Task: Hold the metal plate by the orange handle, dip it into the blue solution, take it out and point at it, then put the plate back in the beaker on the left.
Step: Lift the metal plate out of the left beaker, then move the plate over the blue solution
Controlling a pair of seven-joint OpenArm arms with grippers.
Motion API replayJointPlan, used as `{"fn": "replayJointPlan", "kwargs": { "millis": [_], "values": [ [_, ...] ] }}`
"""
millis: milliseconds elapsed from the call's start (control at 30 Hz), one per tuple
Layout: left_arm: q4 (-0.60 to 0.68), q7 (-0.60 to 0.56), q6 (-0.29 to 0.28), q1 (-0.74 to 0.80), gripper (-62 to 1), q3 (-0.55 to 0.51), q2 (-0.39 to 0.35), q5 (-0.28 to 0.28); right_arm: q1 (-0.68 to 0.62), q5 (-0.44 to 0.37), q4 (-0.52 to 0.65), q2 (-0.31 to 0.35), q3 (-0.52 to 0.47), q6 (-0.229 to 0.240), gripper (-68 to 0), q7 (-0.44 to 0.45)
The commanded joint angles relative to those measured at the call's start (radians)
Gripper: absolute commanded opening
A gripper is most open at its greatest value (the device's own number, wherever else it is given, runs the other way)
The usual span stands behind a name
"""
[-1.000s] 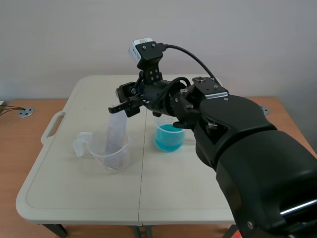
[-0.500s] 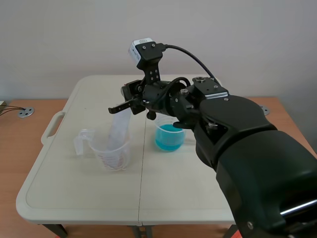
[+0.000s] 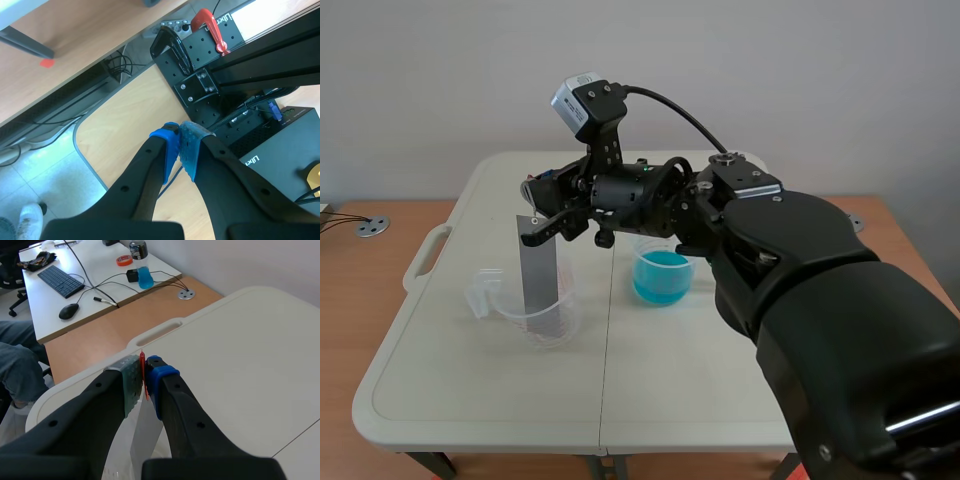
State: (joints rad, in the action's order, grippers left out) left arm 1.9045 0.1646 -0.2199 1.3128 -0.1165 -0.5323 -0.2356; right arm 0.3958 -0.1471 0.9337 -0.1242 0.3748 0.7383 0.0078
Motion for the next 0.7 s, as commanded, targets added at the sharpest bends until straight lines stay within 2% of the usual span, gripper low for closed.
{"fn": "replayJointPlan", "kwargs": {
  "millis": [0,200,667],
  "values": [
    [0.006,-0.010,-0.003,0.004,-59.4,-0.003,0.000,-0.006,0.017,-0.010,0.013,-0.031,0.001,0.007,-66.2,0.011],
    [0.006,-0.010,-0.003,0.004,-59.4,-0.003,0.000,-0.006,0.014,-0.010,0.037,-0.009,0.000,0.007,-66.2,0.063],
    [0.006,-0.010,-0.003,0.004,-59.4,-0.003,0.000,-0.007,-0.076,-0.010,0.247,0.016,0.029,0.007,-66.2,0.059]
  ]
}}
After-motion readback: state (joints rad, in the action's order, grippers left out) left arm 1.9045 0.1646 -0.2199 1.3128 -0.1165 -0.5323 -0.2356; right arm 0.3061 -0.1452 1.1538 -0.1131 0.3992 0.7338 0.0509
